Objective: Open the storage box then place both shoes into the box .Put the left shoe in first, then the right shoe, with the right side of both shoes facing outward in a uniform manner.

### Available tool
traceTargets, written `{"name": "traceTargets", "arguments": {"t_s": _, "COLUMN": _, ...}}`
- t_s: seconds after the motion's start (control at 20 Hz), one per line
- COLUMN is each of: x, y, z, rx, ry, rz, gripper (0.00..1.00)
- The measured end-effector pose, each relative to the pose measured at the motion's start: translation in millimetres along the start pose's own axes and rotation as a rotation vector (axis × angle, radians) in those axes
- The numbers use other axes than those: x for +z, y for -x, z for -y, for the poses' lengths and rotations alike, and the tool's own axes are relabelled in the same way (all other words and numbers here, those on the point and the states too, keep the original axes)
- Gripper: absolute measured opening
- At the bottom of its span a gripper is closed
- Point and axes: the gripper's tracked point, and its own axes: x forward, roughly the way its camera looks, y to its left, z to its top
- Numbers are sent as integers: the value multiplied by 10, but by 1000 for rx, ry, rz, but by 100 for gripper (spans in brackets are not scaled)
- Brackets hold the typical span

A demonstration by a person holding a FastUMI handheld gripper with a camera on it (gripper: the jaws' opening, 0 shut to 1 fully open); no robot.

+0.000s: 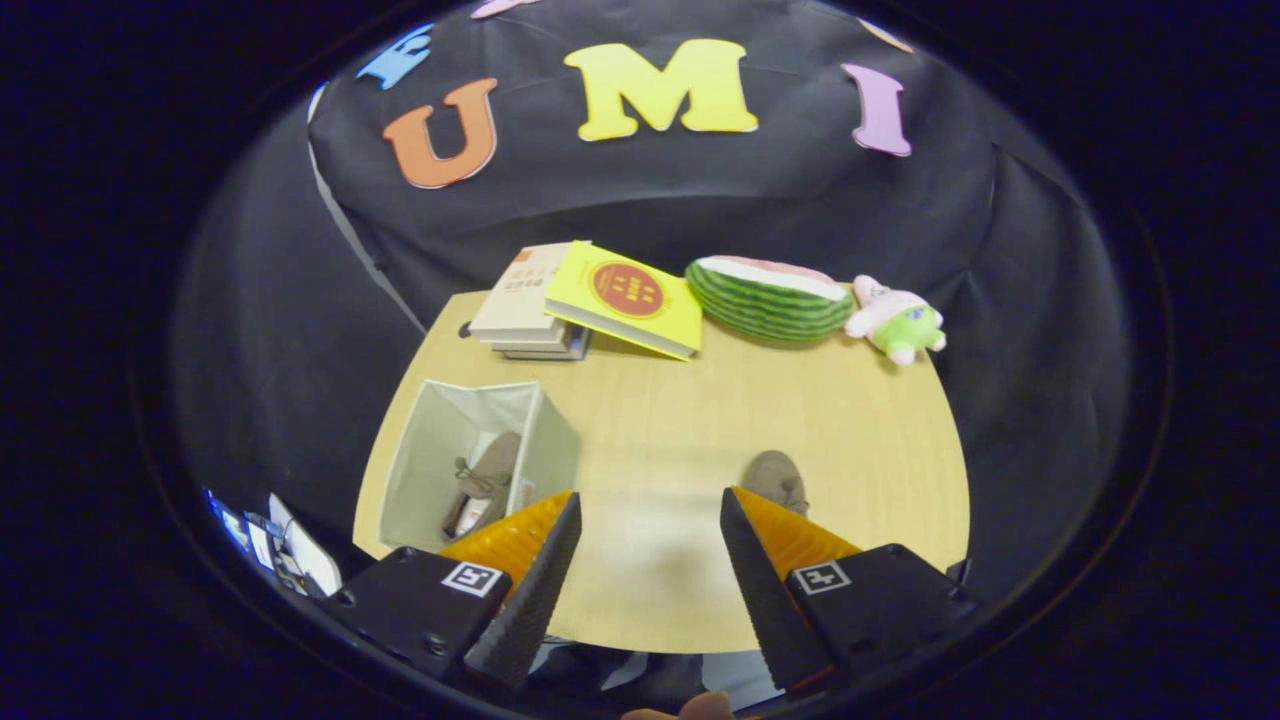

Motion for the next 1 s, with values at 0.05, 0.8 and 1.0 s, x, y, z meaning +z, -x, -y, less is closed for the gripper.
{"name": "traceTargets", "arguments": {"t_s": 0.05, "x": -53, "y": -18, "z": 223, "rx": -20, "ry": -9, "rz": -15, "gripper": 90}}
{"name": "traceTargets", "arguments": {"t_s": 0.8, "x": -1195, "y": -1144, "z": 1566, "rx": -23, "ry": -52, "rz": -359, "gripper": 90}}
{"name": "traceTargets", "arguments": {"t_s": 1.0, "x": -1369, "y": -1419, "z": 1603, "rx": 12, "ry": -84, "rz": -418, "gripper": 87}}
